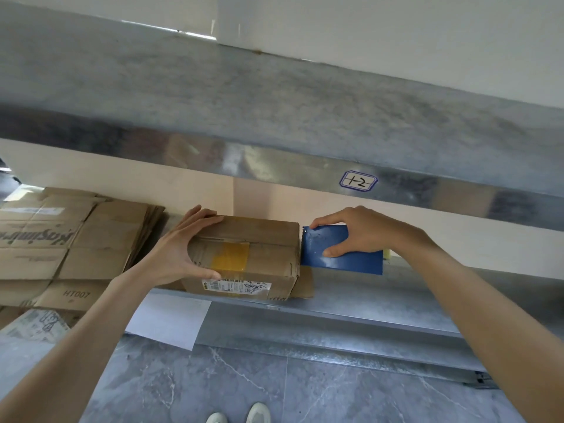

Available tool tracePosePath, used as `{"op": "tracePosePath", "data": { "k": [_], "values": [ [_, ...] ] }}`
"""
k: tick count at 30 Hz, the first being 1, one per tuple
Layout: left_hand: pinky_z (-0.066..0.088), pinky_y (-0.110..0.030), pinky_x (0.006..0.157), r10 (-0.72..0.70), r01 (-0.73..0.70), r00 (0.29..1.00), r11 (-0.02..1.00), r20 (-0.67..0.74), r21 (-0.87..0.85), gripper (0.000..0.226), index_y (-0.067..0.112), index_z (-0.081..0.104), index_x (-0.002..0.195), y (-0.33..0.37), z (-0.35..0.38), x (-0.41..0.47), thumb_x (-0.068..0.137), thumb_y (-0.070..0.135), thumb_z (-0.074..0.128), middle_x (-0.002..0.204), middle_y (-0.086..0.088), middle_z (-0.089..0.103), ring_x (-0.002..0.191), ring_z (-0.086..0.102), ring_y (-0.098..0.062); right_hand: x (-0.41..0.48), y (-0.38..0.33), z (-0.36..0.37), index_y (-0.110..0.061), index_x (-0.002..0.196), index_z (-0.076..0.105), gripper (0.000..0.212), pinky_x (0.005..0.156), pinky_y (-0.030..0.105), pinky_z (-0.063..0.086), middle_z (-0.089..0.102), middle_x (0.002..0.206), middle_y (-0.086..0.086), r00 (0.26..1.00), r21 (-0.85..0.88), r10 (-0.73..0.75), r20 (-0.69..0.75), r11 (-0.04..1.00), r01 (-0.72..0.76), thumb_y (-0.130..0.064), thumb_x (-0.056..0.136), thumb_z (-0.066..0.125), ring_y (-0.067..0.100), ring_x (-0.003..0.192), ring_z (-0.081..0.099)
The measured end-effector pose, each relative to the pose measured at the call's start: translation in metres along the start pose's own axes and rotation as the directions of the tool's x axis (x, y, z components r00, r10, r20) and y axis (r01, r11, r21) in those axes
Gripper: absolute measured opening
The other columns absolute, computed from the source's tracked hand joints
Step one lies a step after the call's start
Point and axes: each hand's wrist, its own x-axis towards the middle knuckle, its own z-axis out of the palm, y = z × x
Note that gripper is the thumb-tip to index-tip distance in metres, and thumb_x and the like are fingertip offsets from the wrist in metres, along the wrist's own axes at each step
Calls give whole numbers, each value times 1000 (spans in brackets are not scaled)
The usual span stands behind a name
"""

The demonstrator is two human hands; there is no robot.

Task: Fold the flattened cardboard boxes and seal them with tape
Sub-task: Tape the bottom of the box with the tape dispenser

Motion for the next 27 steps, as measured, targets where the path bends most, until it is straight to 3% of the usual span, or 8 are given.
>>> {"op": "tracePosePath", "data": {
  "k": [8, 12, 16, 18, 20, 21, 25, 27],
  "values": [
    [18, -33, 117, 20, -21, 999, 1000, -29, -22, 110, 38, 42, 146, 4, 2, -1, 47, 70, 79, 156, 20, 32, 147, 9, 11, 9, -31, 8, -43, 131, 60, 61, 78, 36, 47, 59, 128, -6, 996, -144, 54, -70, 988, -63, -44, 75, 82, 19, 101, 55],
    [20, -35, 119, 27, -28, 999, 999, -38, -36, 110, 35, 44, 146, 4, 1, -1, 47, 70, 79, 155, 19, 33, 145, 12, 12, 15, -40, 16, -37, 133, 60, 64, 75, 33, 40, 61, 128, -2, 991, -165, 93, -97, 980, -108, -41, 74, 84, 23, 109, 57],
    [21, -33, 118, 31, -32, 998, 999, -48, -33, 111, 35, 45, 146, 4, 3, -1, 47, 58, 92, 154, 20, 33, 141, 13, 17, 18, -38, 32, -34, 135, 58, 63, 76, 31, 39, 62, 129, -4, 986, -162, 97, -139, 980, -119, -38, 77, 82, 23, 113, 58],
    [21, -30, 117, 38, -39, 998, 999, -49, -18, 113, 35, 46, 146, 3, 1, -1, 46, 60, 92, 152, 20, 34, 140, 15, 18, 14, -30, 35, -34, 132, 55, 62, 66, 31, 39, 67, 108, -4, 976, -145, 116, -183, 979, -144, -41, 77, 81, 23, 98, 62],
    [19, -25, 116, 40, -40, 998, 999, -45, -17, 115, 34, 46, 146, 0, -3, -1, 45, 61, 93, 153, 20, 34, 140, 13, 18, 11, -15, 41, -29, 126, 45, 62, 54, 30, 32, 60, 79, -4, 948, -114, 164, -272, 973, -201, -45, 78, 80, 18, 72, 58],
    [17, -25, 116, 36, -37, 998, 999, -41, -10, 113, 35, 46, 147, -2, -5, -2, 46, 61, 90, 153, 21, 34, 140, 13, 19, 10, -8, 46, -27, 125, 42, 62, 53, 30, 32, 57, 75, -3, 929, -100, 185, -319, 969, -227, -46, 79, 79, 17, 65, 55],
    [19, -29, 117, 19, -18, 999, 1000, -34, 24, 112, 39, 44, 146, -9, -13, -7, 46, 64, 85, 154, 23, 32, 141, 11, 18, 9, 23, 79, -26, 129, 41, 59, 65, 32, 42, 69, 100, 8, 886, -14, 240, -396, 963, -268, -45, 85, 74, 31, 79, 64],
    [18, -29, 117, 5, -4, 999, 999, -35, 33, 111, 41, 43, 147, -10, -14, -9, 47, 65, 86, 155, 25, 30, 144, 10, 15, 12, 36, 96, -27, 131, 41, 57, 68, 33, 44, 70, 100, 10, 878, 13, 266, -398, 959, -285, -48, 87, 71, 34, 82, 65]
  ]
}}
